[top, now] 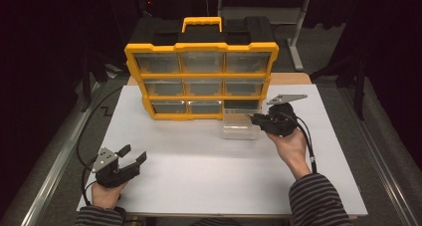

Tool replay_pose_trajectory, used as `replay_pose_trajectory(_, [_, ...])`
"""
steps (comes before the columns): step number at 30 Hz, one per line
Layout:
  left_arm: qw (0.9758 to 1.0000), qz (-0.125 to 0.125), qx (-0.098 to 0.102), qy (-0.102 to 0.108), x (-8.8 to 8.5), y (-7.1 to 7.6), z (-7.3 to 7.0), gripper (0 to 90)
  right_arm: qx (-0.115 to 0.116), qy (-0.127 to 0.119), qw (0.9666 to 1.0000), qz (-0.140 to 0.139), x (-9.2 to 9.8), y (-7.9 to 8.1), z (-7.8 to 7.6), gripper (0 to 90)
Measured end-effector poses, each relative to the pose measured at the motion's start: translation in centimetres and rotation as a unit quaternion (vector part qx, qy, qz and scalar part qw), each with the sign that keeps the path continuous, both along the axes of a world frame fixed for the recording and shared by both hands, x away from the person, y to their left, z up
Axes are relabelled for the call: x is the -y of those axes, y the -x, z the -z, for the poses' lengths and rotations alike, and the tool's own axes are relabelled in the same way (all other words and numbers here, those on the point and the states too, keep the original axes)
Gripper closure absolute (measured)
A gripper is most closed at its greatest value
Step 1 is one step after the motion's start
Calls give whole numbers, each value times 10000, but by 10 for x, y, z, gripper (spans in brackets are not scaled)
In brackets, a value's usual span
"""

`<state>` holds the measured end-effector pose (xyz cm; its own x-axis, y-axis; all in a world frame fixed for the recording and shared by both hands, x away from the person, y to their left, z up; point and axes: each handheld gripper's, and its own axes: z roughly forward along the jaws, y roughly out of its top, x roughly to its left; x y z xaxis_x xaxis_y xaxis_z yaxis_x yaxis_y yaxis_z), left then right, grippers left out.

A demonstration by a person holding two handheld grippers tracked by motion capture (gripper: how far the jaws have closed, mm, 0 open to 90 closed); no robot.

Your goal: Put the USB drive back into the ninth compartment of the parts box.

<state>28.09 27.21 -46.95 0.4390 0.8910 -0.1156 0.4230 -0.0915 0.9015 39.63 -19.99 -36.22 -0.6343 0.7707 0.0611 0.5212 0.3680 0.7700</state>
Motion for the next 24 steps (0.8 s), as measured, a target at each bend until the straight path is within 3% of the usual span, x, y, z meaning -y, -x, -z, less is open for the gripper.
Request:
replay_pose_trajectory(16, [10000,9,-8,-7,0,0,0,328,-37,151,9999,-7,-12,-13,3,783])
replay_pose_trajectory(17, [10000,5,2,-4,0,0,0,328,15,127,9999,38,-13,-13,3,680])
replay_pose_trajectory(24, [10000,12,-8,-11,0,0,0,328,73,117,9999,20,-13,-11,3,581])
